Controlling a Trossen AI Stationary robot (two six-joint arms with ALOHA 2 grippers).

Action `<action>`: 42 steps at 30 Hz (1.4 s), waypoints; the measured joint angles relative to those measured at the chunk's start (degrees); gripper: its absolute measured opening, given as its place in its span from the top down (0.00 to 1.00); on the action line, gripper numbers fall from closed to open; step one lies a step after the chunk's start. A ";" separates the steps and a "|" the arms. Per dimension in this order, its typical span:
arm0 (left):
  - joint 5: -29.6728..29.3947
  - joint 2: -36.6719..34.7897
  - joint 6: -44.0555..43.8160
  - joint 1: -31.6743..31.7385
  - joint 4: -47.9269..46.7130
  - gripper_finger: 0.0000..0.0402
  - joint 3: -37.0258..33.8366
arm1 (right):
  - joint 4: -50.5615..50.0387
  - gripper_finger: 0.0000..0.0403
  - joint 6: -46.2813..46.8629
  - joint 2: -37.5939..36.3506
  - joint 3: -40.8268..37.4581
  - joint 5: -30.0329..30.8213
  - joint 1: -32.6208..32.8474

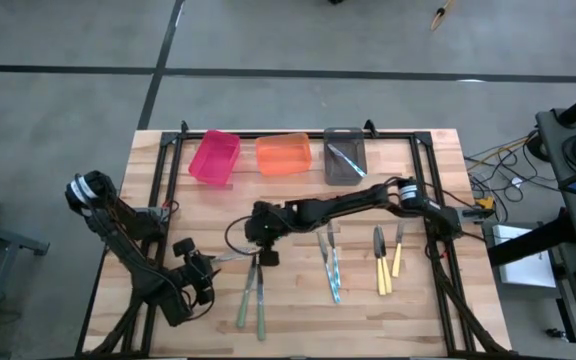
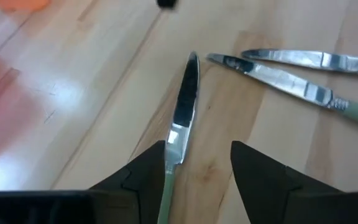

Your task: Sort silverware by color (type)

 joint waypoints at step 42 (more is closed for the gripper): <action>29.37 -0.01 7.88 7.21 -0.11 0.63 2.40 | 29.66 0.98 -3.48 -40.64 -51.45 11.60 9.17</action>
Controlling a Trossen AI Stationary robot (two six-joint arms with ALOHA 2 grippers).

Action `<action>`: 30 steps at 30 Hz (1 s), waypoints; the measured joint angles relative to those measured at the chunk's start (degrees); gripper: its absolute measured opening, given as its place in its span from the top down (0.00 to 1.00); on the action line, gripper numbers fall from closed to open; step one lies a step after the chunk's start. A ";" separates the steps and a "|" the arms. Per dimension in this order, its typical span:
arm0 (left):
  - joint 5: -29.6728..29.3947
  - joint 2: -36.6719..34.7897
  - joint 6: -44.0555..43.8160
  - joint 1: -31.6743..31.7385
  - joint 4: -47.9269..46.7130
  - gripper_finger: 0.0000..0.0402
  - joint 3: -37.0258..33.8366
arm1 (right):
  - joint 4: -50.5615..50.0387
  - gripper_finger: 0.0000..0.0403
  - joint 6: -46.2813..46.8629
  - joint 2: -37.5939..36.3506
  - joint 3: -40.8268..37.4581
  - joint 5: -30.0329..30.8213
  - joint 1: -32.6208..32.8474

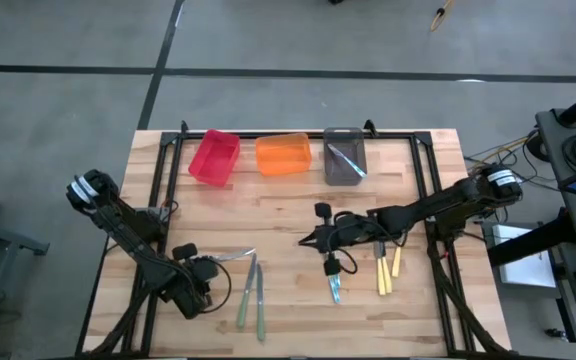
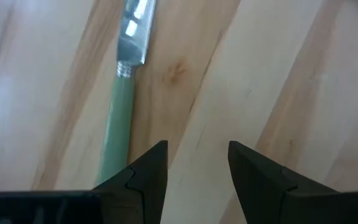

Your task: Sort silverware by color (type)

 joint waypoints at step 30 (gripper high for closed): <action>-0.28 -0.17 19.54 11.86 -1.72 0.63 -1.14 | 2.41 0.98 -5.50 -4.73 -2.12 -1.07 -4.05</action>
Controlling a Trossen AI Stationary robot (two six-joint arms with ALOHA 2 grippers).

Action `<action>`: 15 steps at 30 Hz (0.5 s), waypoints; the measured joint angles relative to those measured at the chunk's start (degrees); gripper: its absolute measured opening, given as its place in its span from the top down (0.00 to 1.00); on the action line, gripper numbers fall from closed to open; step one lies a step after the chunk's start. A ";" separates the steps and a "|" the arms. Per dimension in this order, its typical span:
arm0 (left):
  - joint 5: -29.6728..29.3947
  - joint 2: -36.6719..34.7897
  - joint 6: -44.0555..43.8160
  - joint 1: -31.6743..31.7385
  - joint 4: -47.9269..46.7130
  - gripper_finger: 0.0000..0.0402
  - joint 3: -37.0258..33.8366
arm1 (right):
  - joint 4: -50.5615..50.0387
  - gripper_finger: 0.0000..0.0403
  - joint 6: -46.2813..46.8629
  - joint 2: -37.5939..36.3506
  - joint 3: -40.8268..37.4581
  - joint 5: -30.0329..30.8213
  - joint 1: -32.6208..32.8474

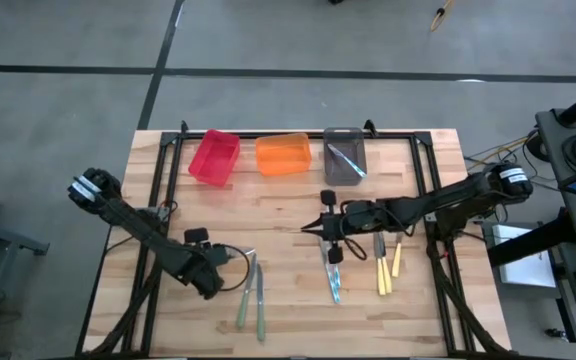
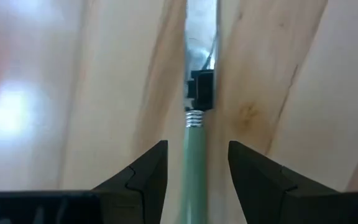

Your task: Sort silverware by color (type)

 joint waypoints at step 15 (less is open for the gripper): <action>2.96 -0.19 -3.44 -0.11 11.16 0.68 -6.20 | 2.75 0.98 -4.23 -1.50 0.02 -0.07 -3.08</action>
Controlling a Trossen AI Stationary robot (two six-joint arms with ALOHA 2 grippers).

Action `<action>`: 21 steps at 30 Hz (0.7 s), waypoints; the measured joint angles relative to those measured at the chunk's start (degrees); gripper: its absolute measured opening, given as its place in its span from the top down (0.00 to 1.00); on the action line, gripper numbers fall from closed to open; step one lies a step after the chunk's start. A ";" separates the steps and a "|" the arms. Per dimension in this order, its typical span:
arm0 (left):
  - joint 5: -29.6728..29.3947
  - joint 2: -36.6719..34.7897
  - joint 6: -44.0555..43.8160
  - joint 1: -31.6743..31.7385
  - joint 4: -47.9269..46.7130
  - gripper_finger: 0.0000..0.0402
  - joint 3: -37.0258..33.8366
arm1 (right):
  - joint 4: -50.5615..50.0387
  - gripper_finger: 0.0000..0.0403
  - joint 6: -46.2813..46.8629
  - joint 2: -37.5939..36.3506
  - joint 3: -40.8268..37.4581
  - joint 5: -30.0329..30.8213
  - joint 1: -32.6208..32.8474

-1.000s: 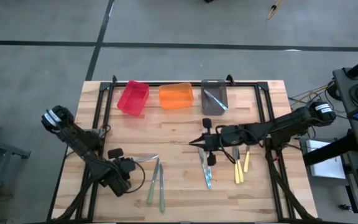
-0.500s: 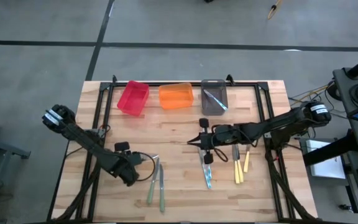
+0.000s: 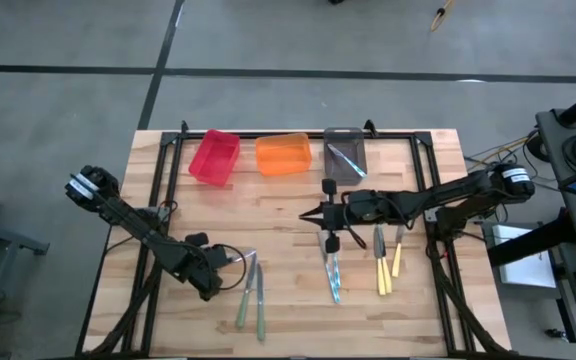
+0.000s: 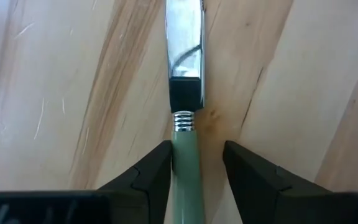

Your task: Sort silverware by color (type)

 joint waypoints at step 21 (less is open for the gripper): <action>-4.44 0.31 -7.72 -1.75 0.45 0.95 -0.37 | -0.74 0.98 -1.95 -1.70 0.00 -0.02 -0.26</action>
